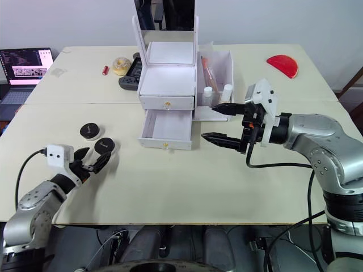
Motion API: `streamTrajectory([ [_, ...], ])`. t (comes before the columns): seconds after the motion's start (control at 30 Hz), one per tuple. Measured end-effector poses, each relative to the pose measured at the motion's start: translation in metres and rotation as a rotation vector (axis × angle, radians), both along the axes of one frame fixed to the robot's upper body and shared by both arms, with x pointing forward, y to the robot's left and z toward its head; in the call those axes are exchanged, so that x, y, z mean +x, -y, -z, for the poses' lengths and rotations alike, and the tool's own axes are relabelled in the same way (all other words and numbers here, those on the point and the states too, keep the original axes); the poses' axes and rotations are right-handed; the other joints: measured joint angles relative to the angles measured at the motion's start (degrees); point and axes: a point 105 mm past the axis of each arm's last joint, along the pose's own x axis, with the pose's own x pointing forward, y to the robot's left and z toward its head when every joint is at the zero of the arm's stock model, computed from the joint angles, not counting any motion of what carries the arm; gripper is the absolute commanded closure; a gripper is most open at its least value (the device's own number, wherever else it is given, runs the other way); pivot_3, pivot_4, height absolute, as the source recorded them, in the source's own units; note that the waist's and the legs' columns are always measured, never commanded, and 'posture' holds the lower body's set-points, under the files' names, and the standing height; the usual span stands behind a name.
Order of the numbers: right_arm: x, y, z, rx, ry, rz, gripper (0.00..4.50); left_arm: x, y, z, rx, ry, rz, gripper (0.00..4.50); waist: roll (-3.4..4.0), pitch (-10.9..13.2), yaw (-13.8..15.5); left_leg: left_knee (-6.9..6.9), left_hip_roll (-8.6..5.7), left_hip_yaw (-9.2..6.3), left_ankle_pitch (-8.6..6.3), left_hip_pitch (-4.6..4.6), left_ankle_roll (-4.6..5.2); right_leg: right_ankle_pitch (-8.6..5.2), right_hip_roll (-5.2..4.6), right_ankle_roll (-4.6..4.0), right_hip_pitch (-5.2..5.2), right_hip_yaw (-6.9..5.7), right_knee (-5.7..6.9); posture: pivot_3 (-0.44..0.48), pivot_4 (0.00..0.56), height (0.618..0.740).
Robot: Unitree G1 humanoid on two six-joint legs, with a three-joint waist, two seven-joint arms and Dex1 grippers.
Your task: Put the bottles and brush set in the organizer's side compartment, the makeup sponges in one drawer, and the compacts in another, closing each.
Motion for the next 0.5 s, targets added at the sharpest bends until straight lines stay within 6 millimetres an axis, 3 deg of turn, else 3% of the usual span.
streamTrajectory([
  [0.5,0.004,-0.004,0.007,0.017,-0.012,-0.003,0.0,0.016,0.012,0.005,-0.006,0.001,0.052,0.04,0.01,0.0,0.1,0.0,-0.02,0.0,0.0,0.0,0.0,0.04,-0.01,0.08,-0.03,0.01,0.06,0.0,0.15,0.74],
])
